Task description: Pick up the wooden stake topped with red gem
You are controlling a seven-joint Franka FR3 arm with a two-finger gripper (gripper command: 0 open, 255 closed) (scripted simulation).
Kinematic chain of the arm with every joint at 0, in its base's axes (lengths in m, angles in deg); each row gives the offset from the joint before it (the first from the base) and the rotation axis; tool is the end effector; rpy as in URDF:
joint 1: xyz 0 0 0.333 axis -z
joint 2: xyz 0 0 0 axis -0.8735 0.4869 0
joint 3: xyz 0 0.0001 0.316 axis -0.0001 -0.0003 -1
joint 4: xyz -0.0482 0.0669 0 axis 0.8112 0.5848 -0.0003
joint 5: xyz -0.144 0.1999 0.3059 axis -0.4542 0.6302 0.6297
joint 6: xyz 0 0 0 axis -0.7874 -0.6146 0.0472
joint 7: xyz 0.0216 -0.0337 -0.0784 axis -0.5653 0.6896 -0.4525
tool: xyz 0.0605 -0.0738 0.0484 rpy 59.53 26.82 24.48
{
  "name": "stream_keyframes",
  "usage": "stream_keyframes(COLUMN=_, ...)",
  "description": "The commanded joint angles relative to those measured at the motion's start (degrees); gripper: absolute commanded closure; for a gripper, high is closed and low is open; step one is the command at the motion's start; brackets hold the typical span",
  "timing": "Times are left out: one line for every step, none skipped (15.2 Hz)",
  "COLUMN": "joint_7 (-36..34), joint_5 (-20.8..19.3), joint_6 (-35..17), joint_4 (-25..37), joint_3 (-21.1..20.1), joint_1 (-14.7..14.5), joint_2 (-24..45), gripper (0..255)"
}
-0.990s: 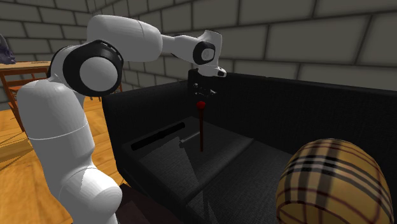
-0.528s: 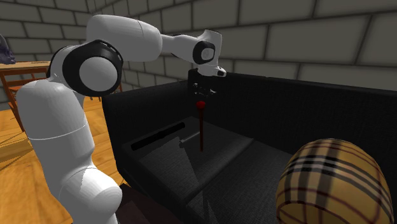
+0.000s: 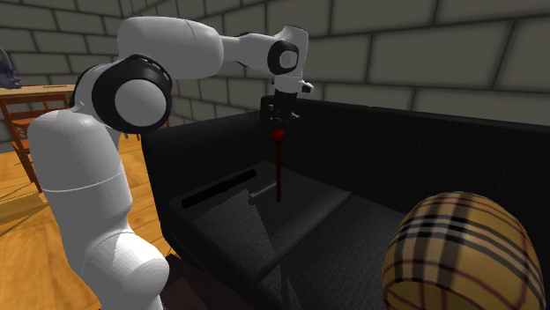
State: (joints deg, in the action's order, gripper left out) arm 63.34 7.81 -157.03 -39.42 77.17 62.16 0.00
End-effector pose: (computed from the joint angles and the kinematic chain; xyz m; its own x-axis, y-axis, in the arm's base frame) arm 0.5457 -0.1101 0.6248 0.9741 -0.2258 0.0128 -0.2190 -0.9560 -0.1953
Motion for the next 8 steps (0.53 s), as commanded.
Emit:
stream_keyframes(joint_7=-0.25, joint_5=0.09, joint_6=1.65, joint_4=2.09, joint_3=0.04, joint_1=0.04, joint_2=0.44, gripper=255)
stream_keyframes(joint_7=-0.35, joint_5=0.15, joint_6=2.49, joint_4=3.18, joint_3=0.07, joint_1=0.08, joint_2=0.70, gripper=255)
stream_keyframes(joint_7=-0.46, joint_5=0.21, joint_6=3.34, joint_4=4.31, joint_3=0.11, joint_1=0.11, joint_2=0.98, gripper=255)
stream_keyframes(joint_7=-0.55, joint_5=0.29, joint_6=4.20, joint_4=5.46, joint_3=0.15, joint_1=0.16, joint_2=1.27, gripper=255)
stream_keyframes(joint_7=-0.65, joint_5=0.37, joint_6=5.07, joint_4=6.64, joint_3=0.18, joint_1=0.21, joint_2=1.59, gripper=255)
stream_keyframes(joint_7=-0.75, joint_5=0.46, joint_6=5.95, joint_4=7.85, joint_3=0.23, joint_1=0.26, joint_2=1.92, gripper=255)
stream_keyframes(joint_7=-0.77, joint_5=0.46, joint_6=6.08, joint_4=8.01, joint_3=0.23, joint_1=0.26, joint_2=1.96, gripper=255)
stream_keyframes(joint_7=-0.77, joint_5=0.47, joint_6=6.08, joint_4=8.03, joint_3=0.23, joint_1=0.26, joint_2=1.97, gripper=255)
